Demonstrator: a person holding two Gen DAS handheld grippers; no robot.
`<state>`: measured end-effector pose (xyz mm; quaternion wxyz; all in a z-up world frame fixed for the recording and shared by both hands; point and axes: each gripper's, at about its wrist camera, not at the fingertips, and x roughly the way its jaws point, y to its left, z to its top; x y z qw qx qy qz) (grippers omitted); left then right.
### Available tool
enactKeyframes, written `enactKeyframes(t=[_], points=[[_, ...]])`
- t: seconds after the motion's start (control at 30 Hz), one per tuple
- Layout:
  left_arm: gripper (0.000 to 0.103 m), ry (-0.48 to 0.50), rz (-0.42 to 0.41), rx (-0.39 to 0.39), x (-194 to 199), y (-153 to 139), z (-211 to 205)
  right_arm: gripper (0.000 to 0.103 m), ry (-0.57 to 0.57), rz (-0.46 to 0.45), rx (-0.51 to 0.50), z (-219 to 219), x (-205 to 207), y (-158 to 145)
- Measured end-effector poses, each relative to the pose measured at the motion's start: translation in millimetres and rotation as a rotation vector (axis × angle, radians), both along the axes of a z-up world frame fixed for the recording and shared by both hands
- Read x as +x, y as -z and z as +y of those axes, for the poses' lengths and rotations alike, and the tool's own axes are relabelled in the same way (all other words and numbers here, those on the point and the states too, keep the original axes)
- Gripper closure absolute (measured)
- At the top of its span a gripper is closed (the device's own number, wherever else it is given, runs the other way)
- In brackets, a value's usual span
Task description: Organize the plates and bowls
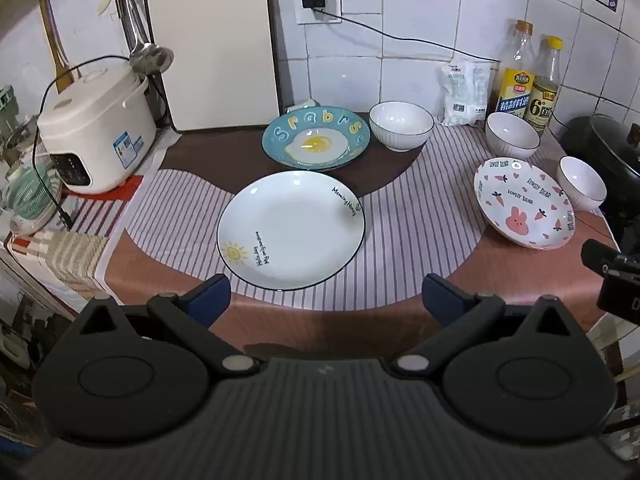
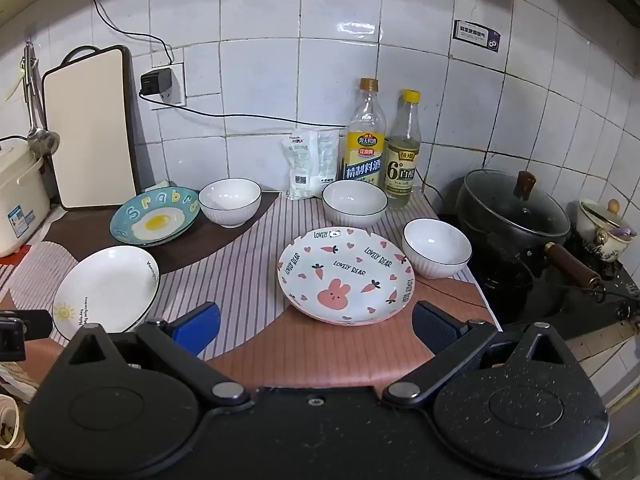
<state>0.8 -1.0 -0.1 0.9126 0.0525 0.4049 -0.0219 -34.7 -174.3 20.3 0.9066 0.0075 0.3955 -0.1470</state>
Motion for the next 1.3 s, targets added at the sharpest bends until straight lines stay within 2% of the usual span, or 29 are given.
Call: enactKeyframes(t=[0.27,0.33,0.57,0.97,1.3], points=[[0.001,-0.025,0.014,-0.028,-5,-8,-4,0.0,0.012,0.012,0.028,-3,-3,0],[0.001,-0.018,0.013,-0.038,4,8,10,0.0,0.009,-0.005,-0.025,-1,-5,1],[0.001,-0.008,-0.003,-0.055,0,6,11,0.0,0.008,0.007,-0.032,-1,-5,0],[0.0,0.001,-0.045,-0.057,-7,9,13,0.0,-0.02,0.038,-0.03,0,-7,3],[0.0,0.05,-0.051,-0.047,-15,10,4,0.0,-0.016,0.045,-0.023,-2,-7,5]])
